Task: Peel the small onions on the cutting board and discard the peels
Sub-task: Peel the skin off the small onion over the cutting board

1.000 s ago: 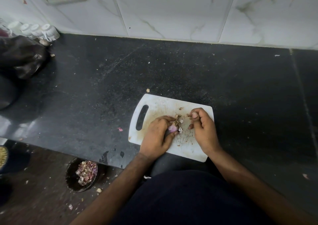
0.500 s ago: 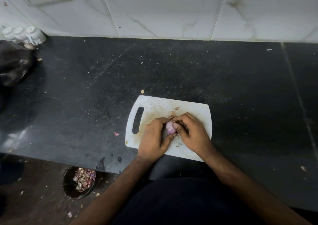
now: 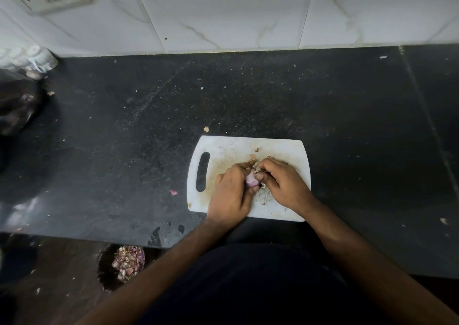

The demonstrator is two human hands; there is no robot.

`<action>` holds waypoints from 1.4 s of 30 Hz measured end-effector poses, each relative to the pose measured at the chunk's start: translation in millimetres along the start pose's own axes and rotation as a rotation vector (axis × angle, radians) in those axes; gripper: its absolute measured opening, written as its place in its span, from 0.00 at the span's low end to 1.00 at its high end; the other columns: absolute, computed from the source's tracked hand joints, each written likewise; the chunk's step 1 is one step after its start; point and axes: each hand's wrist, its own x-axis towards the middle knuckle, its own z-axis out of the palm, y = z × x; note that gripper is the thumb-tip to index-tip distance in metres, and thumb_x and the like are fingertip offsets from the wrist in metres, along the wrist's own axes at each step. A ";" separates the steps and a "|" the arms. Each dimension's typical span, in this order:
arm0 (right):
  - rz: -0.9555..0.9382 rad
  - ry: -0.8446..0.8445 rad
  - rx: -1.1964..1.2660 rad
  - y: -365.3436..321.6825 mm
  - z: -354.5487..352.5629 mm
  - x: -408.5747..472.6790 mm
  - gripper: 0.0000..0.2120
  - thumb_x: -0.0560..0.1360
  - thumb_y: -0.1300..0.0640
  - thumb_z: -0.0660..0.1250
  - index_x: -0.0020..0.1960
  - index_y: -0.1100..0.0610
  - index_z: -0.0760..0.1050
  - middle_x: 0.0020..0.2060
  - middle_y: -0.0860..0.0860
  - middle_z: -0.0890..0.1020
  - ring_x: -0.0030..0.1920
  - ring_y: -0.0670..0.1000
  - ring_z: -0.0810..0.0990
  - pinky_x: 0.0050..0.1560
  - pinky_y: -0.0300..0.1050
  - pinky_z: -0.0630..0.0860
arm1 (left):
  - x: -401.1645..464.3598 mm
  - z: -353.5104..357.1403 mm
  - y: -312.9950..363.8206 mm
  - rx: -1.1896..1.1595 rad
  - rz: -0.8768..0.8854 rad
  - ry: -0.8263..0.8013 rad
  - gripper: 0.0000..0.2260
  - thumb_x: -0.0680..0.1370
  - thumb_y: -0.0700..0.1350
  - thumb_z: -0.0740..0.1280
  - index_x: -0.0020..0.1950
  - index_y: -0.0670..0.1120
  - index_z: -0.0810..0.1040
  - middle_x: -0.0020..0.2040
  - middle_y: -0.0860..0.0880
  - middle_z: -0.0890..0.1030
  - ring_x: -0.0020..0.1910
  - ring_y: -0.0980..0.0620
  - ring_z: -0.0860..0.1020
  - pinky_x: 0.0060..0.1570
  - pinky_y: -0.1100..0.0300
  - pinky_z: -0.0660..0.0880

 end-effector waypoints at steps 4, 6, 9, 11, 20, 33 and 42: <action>0.003 -0.014 0.051 1.8 -2.4 2.2 0.16 0.79 0.48 0.62 0.51 0.60 0.79 0.45 0.52 0.84 0.46 0.52 0.81 0.47 0.49 0.77 | 0.2 1.5 4.1 0.098 0.019 -0.008 0.13 0.83 0.47 0.65 0.64 0.43 0.70 0.59 0.47 0.76 0.57 0.48 0.76 0.58 0.55 0.67; 0.003 -0.029 0.055 4.8 -2.9 2.5 0.09 0.79 0.54 0.66 0.51 0.59 0.80 0.45 0.51 0.84 0.46 0.51 0.81 0.47 0.48 0.77 | -0.8 3.1 6.3 0.127 0.012 -0.007 0.14 0.83 0.47 0.64 0.65 0.42 0.70 0.60 0.47 0.76 0.57 0.48 0.76 0.58 0.52 0.69; -0.036 -0.048 0.052 6.1 -5.6 3.8 0.03 0.79 0.61 0.69 0.52 0.59 0.81 0.44 0.44 0.82 0.45 0.46 0.80 0.47 0.42 0.75 | -3.2 4.6 10.4 0.145 -0.023 0.004 0.15 0.83 0.49 0.63 0.66 0.42 0.70 0.60 0.46 0.76 0.55 0.48 0.76 0.58 0.51 0.68; -0.044 -0.064 0.080 7.3 -7.7 5.6 0.02 0.79 0.61 0.69 0.51 0.58 0.81 0.42 0.40 0.79 0.43 0.39 0.78 0.46 0.37 0.73 | -3.1 4.6 12.1 0.145 -0.043 0.002 0.16 0.84 0.51 0.60 0.66 0.42 0.71 0.60 0.46 0.76 0.55 0.48 0.76 0.58 0.52 0.68; 0.095 0.112 0.305 3.0 -12.3 -7.9 0.04 0.81 0.63 0.66 0.52 0.56 0.79 0.45 0.47 0.84 0.47 0.47 0.83 0.51 0.46 0.81 | 1.0 -1.5 5.8 -0.019 -0.063 0.018 0.12 0.83 0.50 0.65 0.64 0.47 0.72 0.60 0.52 0.78 0.55 0.51 0.77 0.58 0.50 0.71; 0.081 0.255 0.164 2.7 -5.7 -6.7 0.07 0.77 0.58 0.73 0.52 0.57 0.76 0.46 0.48 0.81 0.44 0.46 0.80 0.46 0.44 0.80 | -2.3 -4.7 8.5 -0.120 -0.061 0.066 0.18 0.80 0.47 0.70 0.69 0.46 0.72 0.61 0.51 0.79 0.59 0.53 0.78 0.59 0.50 0.75; 0.002 0.042 0.168 0.6 -5.9 -2.4 0.12 0.76 0.55 0.75 0.58 0.53 0.81 0.51 0.45 0.81 0.53 0.45 0.81 0.55 0.34 0.75 | 0.1 -3.0 2.5 -0.245 -0.075 0.055 0.17 0.78 0.49 0.74 0.64 0.46 0.76 0.57 0.52 0.80 0.55 0.53 0.80 0.55 0.48 0.77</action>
